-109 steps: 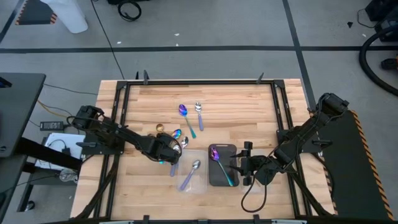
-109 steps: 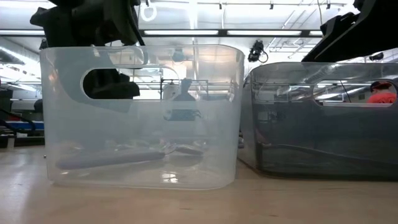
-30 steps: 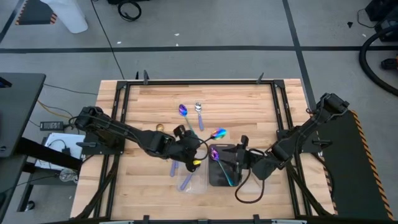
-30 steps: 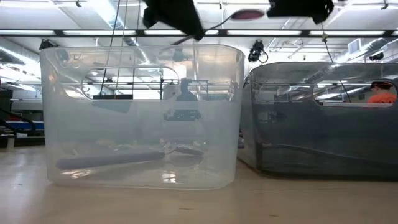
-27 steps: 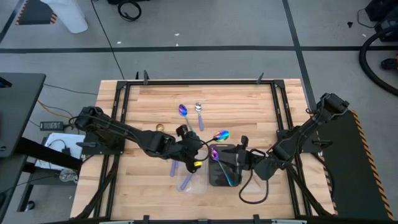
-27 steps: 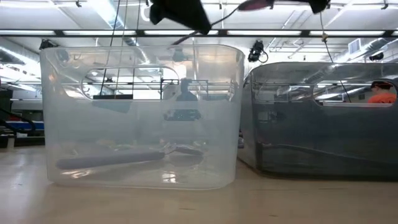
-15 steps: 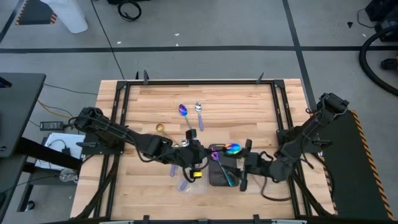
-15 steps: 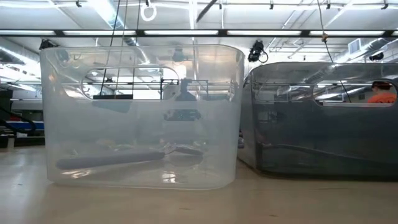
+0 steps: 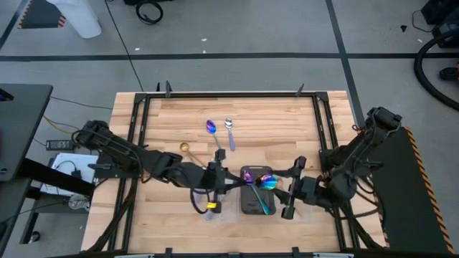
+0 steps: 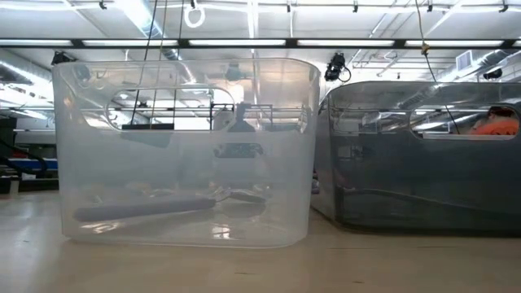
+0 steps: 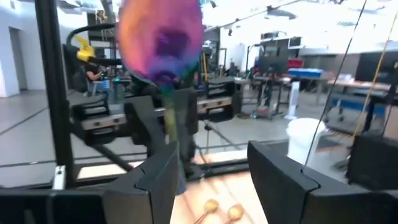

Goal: Sort silverware by color (type)
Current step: Put the blue spoon into the black bin

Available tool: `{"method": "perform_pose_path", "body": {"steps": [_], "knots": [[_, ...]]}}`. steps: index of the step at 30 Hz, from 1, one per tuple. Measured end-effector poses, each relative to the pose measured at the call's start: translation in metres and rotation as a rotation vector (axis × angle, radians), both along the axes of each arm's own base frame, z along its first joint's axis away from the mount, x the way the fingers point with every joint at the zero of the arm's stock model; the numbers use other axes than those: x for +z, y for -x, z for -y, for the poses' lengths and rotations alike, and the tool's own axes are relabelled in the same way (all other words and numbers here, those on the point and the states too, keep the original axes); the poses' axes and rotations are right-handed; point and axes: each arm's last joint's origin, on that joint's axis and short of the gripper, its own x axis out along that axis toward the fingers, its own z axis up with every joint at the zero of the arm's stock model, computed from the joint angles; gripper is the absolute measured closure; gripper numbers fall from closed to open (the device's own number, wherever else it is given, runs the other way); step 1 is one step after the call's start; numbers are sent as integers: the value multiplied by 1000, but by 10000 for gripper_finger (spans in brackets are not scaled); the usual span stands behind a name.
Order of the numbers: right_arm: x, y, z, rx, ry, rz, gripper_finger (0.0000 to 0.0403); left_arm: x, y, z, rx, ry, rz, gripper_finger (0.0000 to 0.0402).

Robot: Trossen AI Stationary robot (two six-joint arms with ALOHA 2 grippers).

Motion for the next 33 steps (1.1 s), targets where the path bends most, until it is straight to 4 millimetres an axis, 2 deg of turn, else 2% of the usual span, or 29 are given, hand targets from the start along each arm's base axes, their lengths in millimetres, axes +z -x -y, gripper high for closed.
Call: {"method": "perform_pose_path", "body": {"steps": [5, 12, 21, 33], "knots": [[18, -13, 6, 35, 59, 20, 204, 7, -2, -3, -10, 5, 61, 365], [32, -24, 11, 94, 127, 26, 204, 14, -10, -18, -47, 56, 131, 365], [34, -32, 21, 69, 156, 27, 204, 20, -16, -36, -68, 94, 193, 365], [36, -46, 40, 91, 134, 72, 204, 21, -18, -43, -70, 87, 195, 365]]}}
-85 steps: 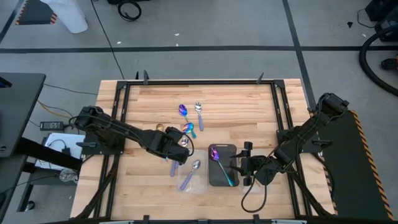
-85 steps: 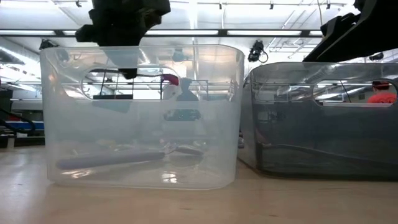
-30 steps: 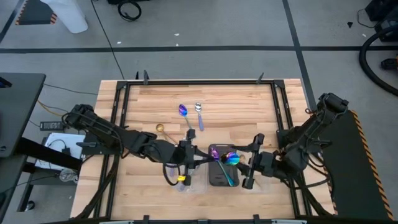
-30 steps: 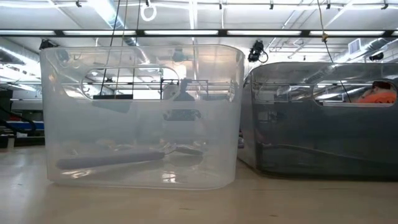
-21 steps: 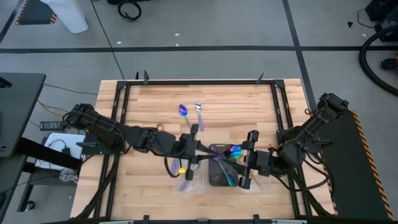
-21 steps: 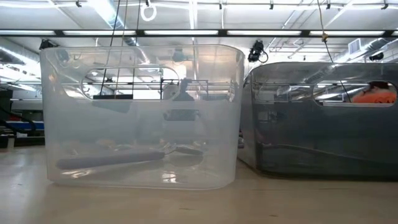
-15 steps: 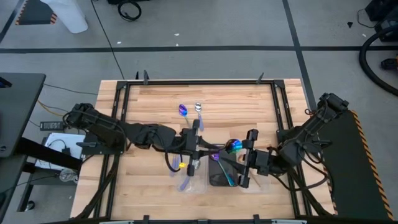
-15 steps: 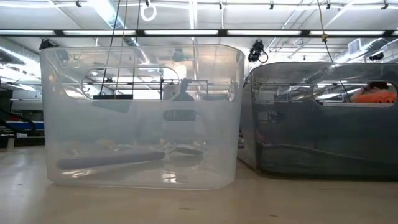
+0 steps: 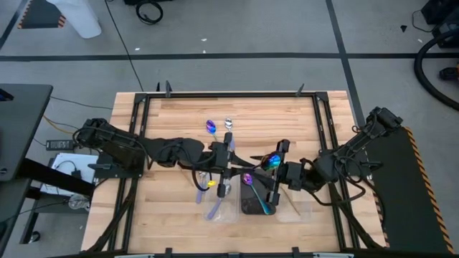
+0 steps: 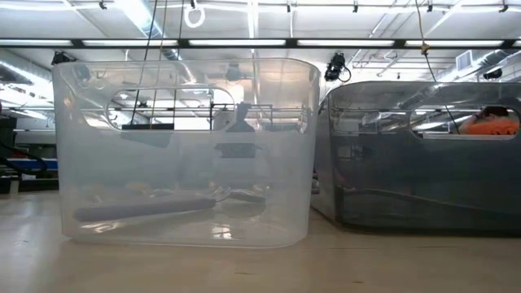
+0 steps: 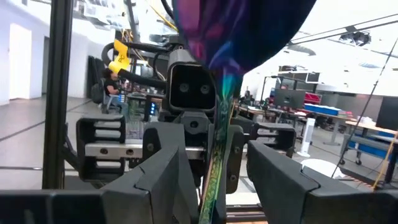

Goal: Sort silverware by color (type)
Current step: Put the blue spoon into the black bin

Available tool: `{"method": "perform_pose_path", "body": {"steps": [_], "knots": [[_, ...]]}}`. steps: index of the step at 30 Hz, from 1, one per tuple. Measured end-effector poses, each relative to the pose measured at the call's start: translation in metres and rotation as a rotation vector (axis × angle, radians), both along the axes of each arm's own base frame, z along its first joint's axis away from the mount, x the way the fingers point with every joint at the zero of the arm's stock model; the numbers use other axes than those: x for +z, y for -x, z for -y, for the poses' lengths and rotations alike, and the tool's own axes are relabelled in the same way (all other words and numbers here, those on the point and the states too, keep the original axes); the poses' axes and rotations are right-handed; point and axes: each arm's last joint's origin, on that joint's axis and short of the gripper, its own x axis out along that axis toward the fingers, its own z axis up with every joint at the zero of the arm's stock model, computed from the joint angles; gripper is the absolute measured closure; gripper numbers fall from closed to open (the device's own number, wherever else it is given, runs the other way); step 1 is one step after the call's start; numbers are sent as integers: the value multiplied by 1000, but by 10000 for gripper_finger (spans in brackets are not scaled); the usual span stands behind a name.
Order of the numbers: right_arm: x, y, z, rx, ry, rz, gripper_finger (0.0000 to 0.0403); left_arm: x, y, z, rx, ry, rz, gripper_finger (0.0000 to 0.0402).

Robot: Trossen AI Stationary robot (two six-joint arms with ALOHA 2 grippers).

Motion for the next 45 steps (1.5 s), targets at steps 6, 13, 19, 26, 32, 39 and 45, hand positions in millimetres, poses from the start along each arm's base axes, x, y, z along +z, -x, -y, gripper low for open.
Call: {"method": "perform_pose_path", "body": {"steps": [6, 13, 19, 26, 32, 39, 45], "knots": [[0, 1, -1, 7, 0, 3, 223, -3, 0, 1, -2, -7, -24, 365], [0, 3, -5, 17, 19, -1, 276, -2, 0, 1, -27, -4, -23, 365], [-1, 3, -5, 7, 20, -11, 333, -2, 0, 1, -28, -4, -22, 365], [0, 3, -4, -11, 2, -12, 382, -2, 0, 1, -28, -17, -22, 355], [-1, 3, -4, -27, 4, -20, 378, -4, 0, 1, -26, -45, -31, 326], [-2, 6, -4, -103, -40, -38, 379, -10, 6, -2, 28, -107, -136, 255], [-13, 5, -6, -156, -84, -123, 378, -4, 33, -9, 26, -145, -276, 223]]}}
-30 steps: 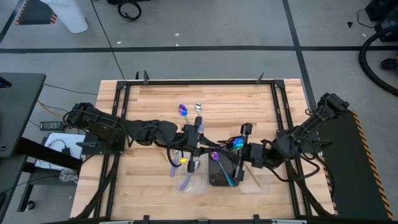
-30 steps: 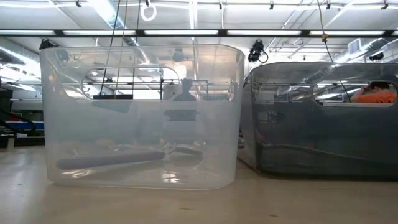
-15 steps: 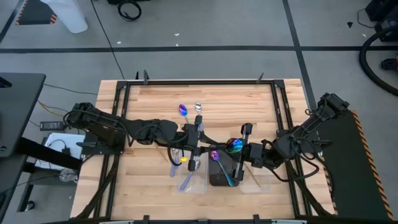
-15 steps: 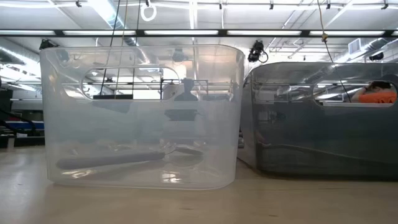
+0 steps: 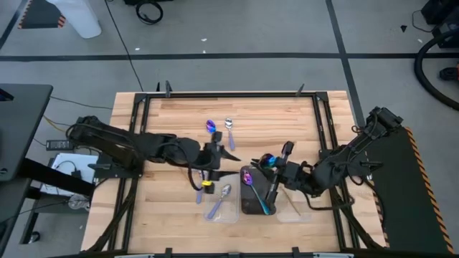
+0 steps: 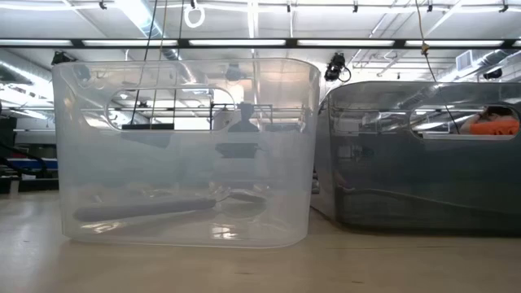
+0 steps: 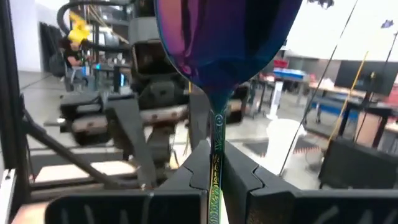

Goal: Sort silverware by color (type)
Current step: Put the blue spoon into the black bin

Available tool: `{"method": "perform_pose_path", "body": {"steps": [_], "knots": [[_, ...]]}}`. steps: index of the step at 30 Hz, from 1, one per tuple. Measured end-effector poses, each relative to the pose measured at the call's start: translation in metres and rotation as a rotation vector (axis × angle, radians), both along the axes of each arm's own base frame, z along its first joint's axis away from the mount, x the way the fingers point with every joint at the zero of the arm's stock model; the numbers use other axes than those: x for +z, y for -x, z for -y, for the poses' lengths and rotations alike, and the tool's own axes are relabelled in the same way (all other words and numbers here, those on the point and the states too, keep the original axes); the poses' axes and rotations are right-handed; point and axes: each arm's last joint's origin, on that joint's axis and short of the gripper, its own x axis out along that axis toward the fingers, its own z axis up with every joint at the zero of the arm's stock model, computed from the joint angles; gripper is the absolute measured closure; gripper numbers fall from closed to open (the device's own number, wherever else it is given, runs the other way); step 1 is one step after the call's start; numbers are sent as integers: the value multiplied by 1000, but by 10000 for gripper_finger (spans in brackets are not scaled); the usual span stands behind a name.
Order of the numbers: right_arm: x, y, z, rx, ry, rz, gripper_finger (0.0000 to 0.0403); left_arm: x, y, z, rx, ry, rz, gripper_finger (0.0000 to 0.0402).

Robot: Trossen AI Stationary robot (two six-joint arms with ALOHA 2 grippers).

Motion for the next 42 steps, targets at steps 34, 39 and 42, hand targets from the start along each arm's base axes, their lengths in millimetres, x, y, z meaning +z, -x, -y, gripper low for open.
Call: {"method": "perform_pose_path", "body": {"steps": [34, 39, 42], "knots": [[-80, -17, 26, 39, -736, -399, 377, -109, 35, 51, 3, -49, -183, 240], [-104, -28, 22, 46, -816, -504, 376, -114, 39, 42, 2, 22, -59, 240], [-114, -32, 21, 34, -851, -550, 376, -118, 50, 34, -1, 46, -25, 240]]}}
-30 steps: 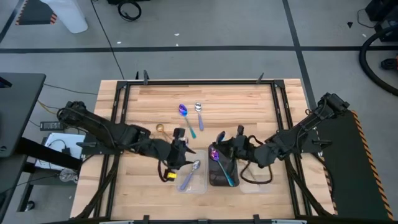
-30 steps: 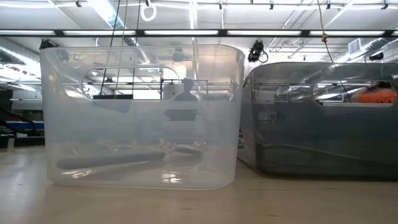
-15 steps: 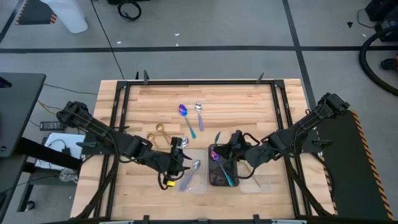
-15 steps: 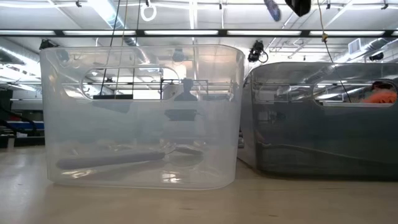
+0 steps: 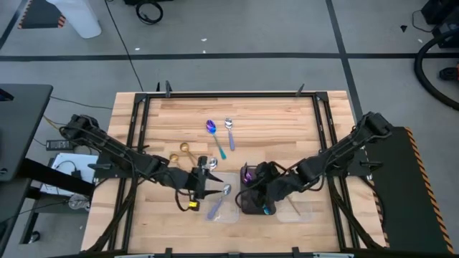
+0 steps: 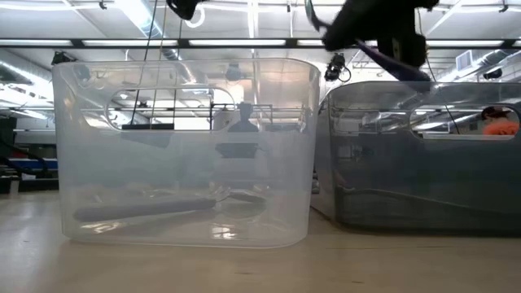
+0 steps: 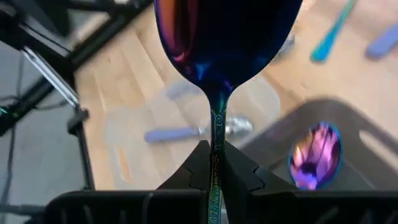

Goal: Sort silverware by color (type)
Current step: Put the blue spoon into the black bin

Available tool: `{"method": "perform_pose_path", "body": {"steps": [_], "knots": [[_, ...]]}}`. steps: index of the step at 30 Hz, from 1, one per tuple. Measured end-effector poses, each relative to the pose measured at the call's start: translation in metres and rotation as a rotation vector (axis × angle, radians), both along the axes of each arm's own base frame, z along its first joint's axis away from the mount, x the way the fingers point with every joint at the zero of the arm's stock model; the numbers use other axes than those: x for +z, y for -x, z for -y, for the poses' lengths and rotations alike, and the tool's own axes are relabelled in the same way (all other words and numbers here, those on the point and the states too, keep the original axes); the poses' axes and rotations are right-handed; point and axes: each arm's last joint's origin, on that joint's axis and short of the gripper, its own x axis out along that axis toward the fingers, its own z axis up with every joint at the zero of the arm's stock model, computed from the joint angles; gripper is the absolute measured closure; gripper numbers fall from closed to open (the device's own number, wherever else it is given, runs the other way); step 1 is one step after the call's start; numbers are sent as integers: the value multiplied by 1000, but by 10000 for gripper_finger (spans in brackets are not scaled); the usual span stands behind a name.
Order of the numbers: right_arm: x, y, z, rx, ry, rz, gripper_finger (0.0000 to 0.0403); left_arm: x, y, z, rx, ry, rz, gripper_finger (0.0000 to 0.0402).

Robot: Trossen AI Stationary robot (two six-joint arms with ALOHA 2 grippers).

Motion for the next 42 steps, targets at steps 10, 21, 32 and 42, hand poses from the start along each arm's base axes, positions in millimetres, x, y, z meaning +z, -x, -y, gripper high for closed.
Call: {"method": "perform_pose_path", "body": {"steps": [10, 21, 32, 42], "knots": [[-16, 2, 4, -51, -86, -135, 376, 22, 34, -28, 33, 70, 182, 240], [-35, 1, 10, -35, -137, -306, 376, 32, 41, -31, -33, 53, 219, 240], [-43, -6, 19, 0, -267, -395, 376, 26, 40, -33, -47, 53, 161, 240], [-43, -10, 30, 4, -330, -415, 376, 7, 37, -57, 96, 21, -25, 240]]}}
